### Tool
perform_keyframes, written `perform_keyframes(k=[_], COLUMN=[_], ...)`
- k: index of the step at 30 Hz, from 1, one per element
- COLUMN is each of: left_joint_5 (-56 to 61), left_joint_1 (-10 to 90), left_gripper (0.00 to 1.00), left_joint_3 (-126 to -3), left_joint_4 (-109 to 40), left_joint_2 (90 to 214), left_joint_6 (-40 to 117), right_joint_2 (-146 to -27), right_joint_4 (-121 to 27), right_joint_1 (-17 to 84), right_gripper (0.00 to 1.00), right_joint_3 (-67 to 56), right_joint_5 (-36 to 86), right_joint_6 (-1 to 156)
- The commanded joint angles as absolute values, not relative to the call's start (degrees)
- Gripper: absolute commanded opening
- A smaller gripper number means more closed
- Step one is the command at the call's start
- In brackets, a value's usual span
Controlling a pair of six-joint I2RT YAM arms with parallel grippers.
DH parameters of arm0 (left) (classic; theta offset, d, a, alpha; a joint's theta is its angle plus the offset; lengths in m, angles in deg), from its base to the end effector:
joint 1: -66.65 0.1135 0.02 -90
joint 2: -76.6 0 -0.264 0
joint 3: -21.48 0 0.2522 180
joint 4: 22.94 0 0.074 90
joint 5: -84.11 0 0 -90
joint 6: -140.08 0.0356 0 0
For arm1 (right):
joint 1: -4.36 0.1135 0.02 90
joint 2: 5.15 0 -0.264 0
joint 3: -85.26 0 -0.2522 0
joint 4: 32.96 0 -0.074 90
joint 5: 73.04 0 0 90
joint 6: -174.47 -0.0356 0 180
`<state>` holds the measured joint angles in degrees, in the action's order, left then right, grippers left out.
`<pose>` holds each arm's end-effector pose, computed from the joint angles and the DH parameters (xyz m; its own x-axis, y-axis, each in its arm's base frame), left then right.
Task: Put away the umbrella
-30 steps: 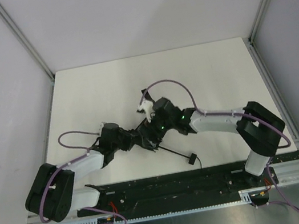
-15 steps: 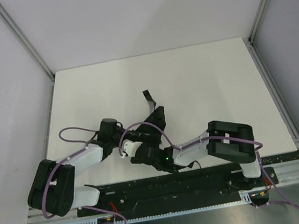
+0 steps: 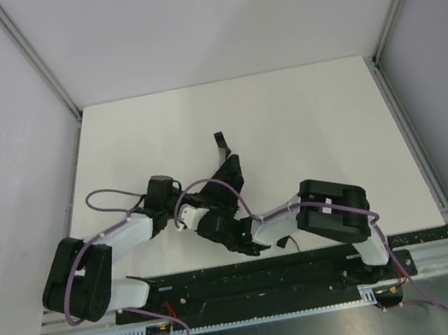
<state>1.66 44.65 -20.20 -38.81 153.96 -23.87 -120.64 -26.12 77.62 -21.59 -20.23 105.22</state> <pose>0.2162 -0.0924 0.1384 -0.6304 -0.7728 -0.0730 -0.5742 0.5276 -0.6260 0.1368 0.3801 0.1225 0.0637 -0.7683 -0.6369 -0.6401 0.4582 -0.6167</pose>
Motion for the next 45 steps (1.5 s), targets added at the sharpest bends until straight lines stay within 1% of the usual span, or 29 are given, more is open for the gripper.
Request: perform_keyframes(k=[1,4,5,6,11,13,15,16,17,20,24,29,37,42,45], left_joint_5=[5.06,4.85,4.44,3.85,2.3,3.08,4.55,5.3,6.17,9.27,14.63,16.46,12.45,7.02,3.98], left_joint_1=[44.17,44.27,44.34,44.55,47.84,50.34,53.23,54.49,55.52,56.94,57.1,56.58,50.9,49.2,48.61], left_gripper=[0.0,0.0,0.04,0.12,0.57,0.72,0.88,0.94,0.97,0.99,1.0,0.99,0.99,0.99,0.93], left_joint_3=[-19.85,-21.71,-22.29,-22.75,-24.53,-24.64,-24.32,-23.86,-23.23,-21.0,-16.63,-11.04,-9.23,-8.99,-8.9], left_joint_4=[-51.53,-51.41,-51.39,-51.39,-49.95,-49.04,-48.38,-48.08,-47.79,-45.99,-41.08,-33.14,-25.99,-26.21,-30.01], left_joint_2=[154.53,154.28,153.89,153.3,149.25,147.05,144.51,142.85,141.28,137.8,136.08,135.32,140.74,141.7,142.49], left_joint_6=[-18.24,-15.91,-15.17,-14.58,-9.83,-7.46,-5.35,-4.71,-4.34,-4.35,-8.29,-14.32,-23.53,-26.28,-27.7], right_joint_2=[-124.59,-123.6,-123.17,-122.79,-121.65,-121.36,-121.46,-121.58,-121.77,-123.01,-125.69,-129.61,-132.96,-133.24,-132.72], right_joint_4=[-41.38,-42.93,-43.25,-43.31,-43.32,-43.04,-42.59,-42.28,-41.73,-39.07,-35.23,-30.76,-25.37,-23.88,-23.72], right_joint_1=[71.95,71.34,70.94,70.48,68.07,66.72,65.08,64.25,63.44,60.24,56.17,51.61,49.25,49.06,48.69], right_gripper=[0.0,0.0,0.0,0.0,0.0,0.0,0.0,0.0,0.0,0.0,0.0,0.0,0.0,0.0,0.0], right_joint_3=[-23.32,-24.24,-24.44,-24.72,-25.39,-25.69,-26.05,-26.23,-26.45,-26.86,-26.93,-26.8,-26.58,-26.58,-26.58], right_joint_5=[-8.88,-0.66,2.48,5.5,18.68,22.77,26.23,28.14,30.42,38.57,49.69,59.93,63.83,64.37,64.7], right_joint_6=[93.0,89.69,88.57,87.44,81.46,79.3,77.73,77.01,76.17,73.05,67.26,60.34,54.28,53.01,52.85])
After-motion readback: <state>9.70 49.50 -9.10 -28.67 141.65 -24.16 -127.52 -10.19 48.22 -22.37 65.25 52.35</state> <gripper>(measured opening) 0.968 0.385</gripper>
